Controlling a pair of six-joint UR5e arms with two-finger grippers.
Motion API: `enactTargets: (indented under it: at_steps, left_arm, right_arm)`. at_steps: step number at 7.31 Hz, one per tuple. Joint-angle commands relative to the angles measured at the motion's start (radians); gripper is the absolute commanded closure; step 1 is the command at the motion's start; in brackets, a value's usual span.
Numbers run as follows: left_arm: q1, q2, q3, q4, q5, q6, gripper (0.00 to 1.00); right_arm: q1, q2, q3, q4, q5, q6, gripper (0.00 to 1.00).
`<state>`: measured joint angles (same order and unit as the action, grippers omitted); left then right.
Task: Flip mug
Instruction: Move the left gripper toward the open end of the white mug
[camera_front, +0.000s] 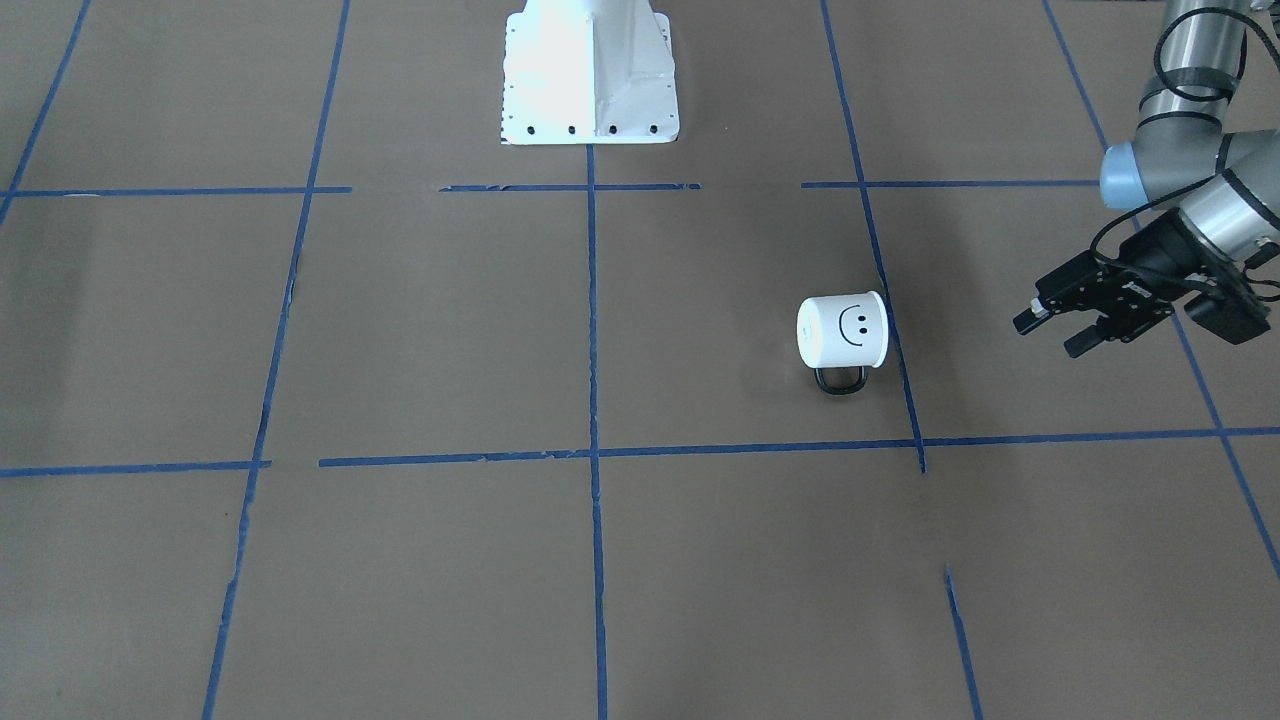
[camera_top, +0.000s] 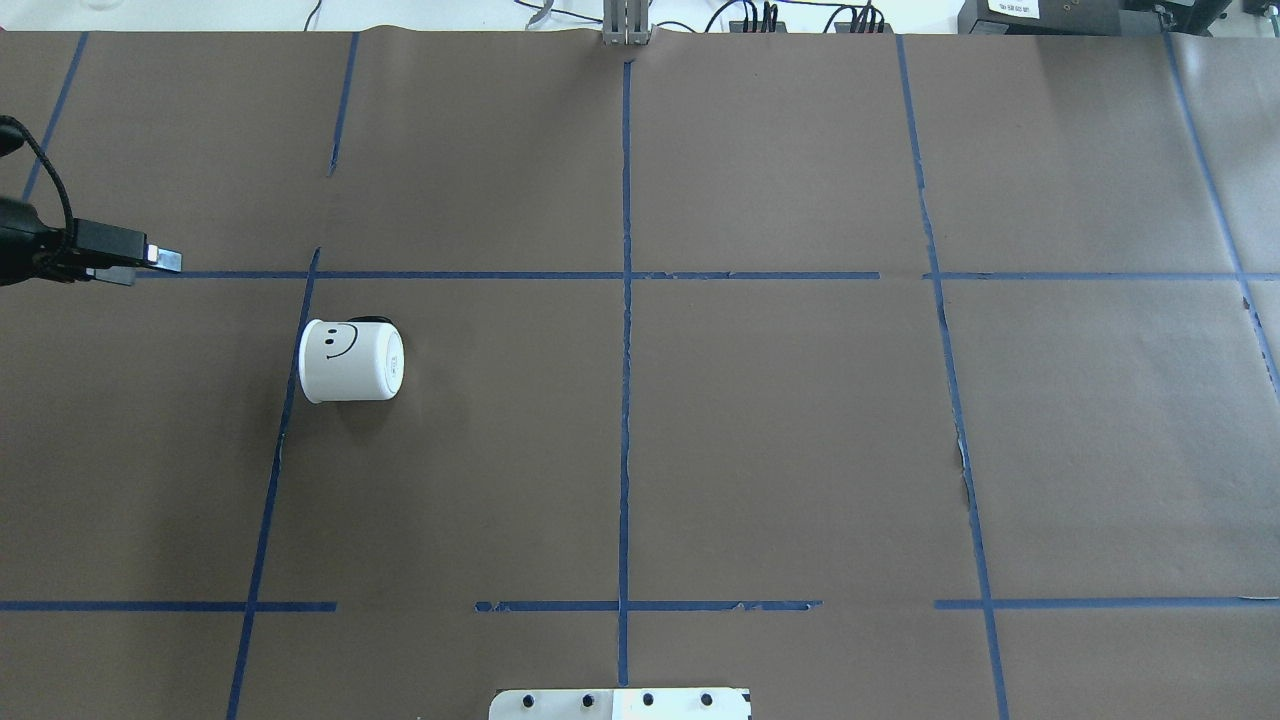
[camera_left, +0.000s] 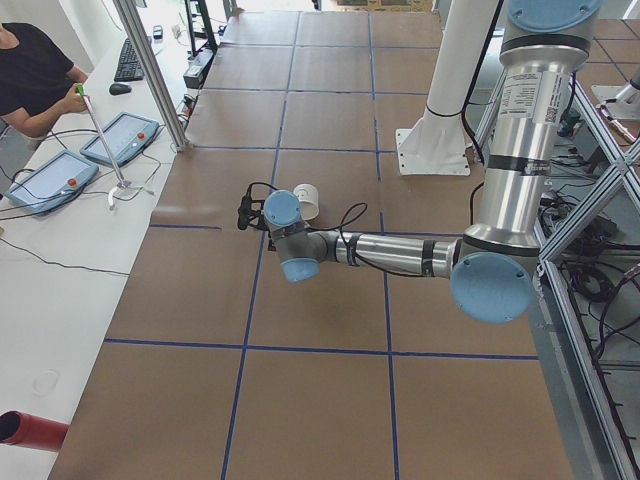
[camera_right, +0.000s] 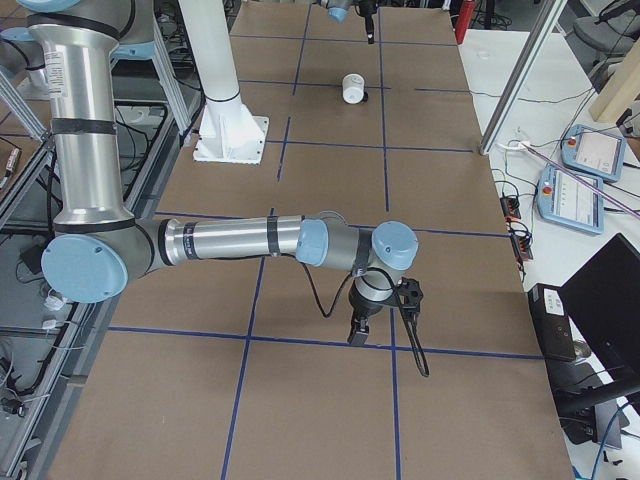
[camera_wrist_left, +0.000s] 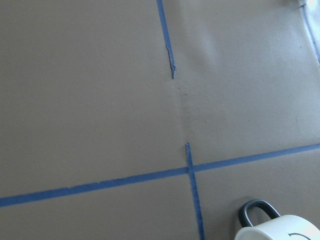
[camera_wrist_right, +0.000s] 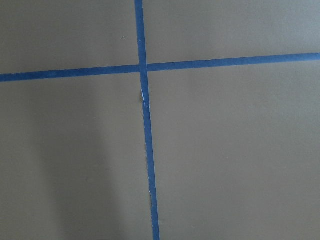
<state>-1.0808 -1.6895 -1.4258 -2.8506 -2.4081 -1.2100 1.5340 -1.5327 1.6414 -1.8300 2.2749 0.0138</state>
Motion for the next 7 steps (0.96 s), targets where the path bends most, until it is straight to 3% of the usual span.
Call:
enactTargets:
  at_steps: [1, 4, 7]
  left_arm:
    - [0.044, -0.05, 0.041, -0.131, 0.02, -0.294, 0.0]
    - [0.177, -0.087, 0.042, -0.254, 0.192, -0.581, 0.0]
    - [0.228, -0.102, 0.065, -0.254, 0.219, -0.591, 0.0]
  right_arm:
    - [0.0, 0.0, 0.0, 0.0, 0.0, 0.0, 0.0]
    - [0.0, -0.001, 0.0, 0.0, 0.0, 0.0, 0.0]
    - [0.0, 0.0, 0.0, 0.0, 0.0, 0.0, 0.0]
